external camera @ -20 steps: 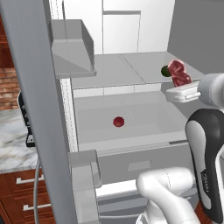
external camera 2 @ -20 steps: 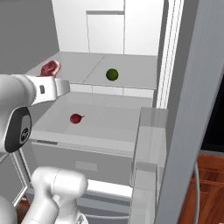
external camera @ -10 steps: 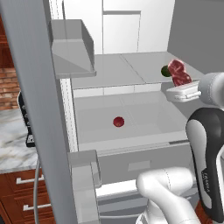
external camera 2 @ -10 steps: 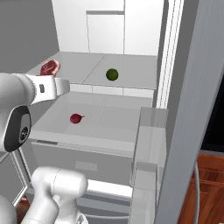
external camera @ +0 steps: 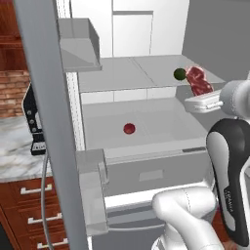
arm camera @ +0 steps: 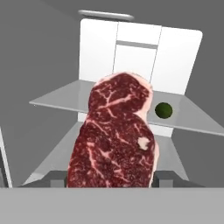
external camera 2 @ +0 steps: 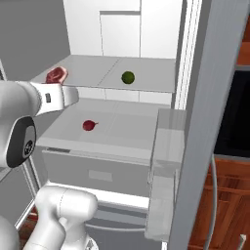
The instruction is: Open the fridge, remove the pear, lime, and steak, and place them on any counter.
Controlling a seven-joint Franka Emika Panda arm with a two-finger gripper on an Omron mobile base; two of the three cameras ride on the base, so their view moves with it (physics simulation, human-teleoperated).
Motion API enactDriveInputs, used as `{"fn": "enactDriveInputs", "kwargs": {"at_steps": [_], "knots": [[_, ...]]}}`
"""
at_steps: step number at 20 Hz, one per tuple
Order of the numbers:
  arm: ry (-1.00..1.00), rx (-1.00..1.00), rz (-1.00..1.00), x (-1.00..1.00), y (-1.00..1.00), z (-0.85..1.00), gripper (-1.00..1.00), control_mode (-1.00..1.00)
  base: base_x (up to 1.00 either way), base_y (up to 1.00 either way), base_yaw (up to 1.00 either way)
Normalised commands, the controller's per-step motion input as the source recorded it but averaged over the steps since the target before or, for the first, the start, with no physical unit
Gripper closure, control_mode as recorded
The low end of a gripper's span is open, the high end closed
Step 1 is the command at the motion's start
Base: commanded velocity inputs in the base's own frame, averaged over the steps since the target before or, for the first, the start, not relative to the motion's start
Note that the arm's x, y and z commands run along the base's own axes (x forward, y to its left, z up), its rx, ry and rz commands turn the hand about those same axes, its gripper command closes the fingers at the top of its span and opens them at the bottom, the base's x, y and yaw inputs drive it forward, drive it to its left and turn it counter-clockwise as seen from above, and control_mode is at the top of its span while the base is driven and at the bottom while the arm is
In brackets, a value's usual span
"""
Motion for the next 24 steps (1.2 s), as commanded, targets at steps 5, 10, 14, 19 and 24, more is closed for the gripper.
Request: {"fn": "enactDriveInputs", "kwargs": {"at_steps": [5,10,14,19,24], "knots": [[0.00,0.00,0.00,0.00,0.00,0.00,1.00,1.00,-1.00,-0.13,0.00],[0.00,0.00,0.00,0.00,0.00,0.00,1.00,1.00,-0.92,0.01,0.00],[0.00,0.00,0.00,0.00,0.00,0.00,1.00,1.00,-0.51,0.49,0.01],[0.00,0.00,0.00,0.00,0.00,0.00,1.00,1.00,-0.43,0.98,0.00],[0.00,0.00,0.00,0.00,0.00,0.00,1.00,1.00,-0.49,1.00,0.00]]}}
